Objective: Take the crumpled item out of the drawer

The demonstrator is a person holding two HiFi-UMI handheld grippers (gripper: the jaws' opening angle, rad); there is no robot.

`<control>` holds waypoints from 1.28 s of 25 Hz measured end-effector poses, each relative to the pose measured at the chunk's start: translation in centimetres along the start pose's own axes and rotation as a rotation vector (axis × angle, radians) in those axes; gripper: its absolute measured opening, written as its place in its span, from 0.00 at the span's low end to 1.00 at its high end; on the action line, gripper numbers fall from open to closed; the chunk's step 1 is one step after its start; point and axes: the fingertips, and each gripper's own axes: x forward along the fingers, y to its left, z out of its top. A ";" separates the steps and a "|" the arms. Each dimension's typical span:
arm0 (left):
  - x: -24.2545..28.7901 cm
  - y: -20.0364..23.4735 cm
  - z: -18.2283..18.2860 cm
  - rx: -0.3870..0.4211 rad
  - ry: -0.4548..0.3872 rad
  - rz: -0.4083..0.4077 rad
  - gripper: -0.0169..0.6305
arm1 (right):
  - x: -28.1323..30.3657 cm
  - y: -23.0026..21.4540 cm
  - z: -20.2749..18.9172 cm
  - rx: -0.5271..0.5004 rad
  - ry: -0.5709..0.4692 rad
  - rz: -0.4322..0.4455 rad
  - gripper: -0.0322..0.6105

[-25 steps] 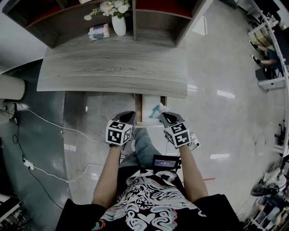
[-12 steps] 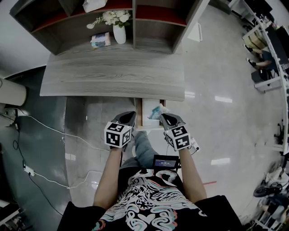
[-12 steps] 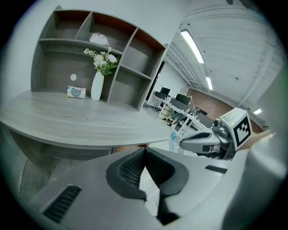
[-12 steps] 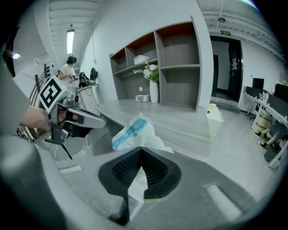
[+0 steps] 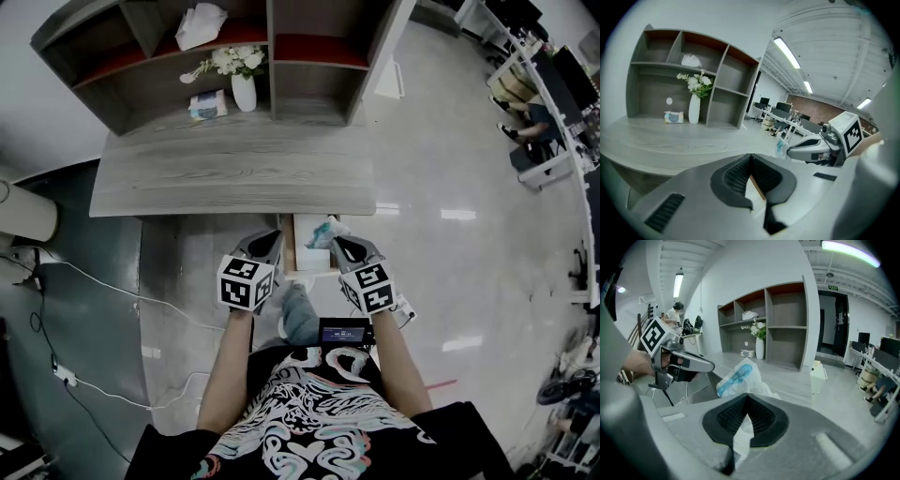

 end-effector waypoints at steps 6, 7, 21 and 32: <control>-1.6 -1.2 3.4 -0.027 -0.110 -0.029 0.02 | -1.6 0.5 2.3 -0.033 -0.068 -0.036 0.06; -1.8 -1.4 3.9 -0.025 -0.123 -0.033 0.03 | -1.9 0.5 2.6 -0.032 -0.083 -0.041 0.06; -4.2 -3.1 7.5 -0.064 -0.241 -0.067 0.03 | -4.2 1.5 5.5 0.013 -0.203 -0.024 0.06; -4.1 -4.1 7.3 -0.081 -0.249 -0.082 0.03 | -5.5 2.3 5.5 0.015 -0.220 -0.016 0.06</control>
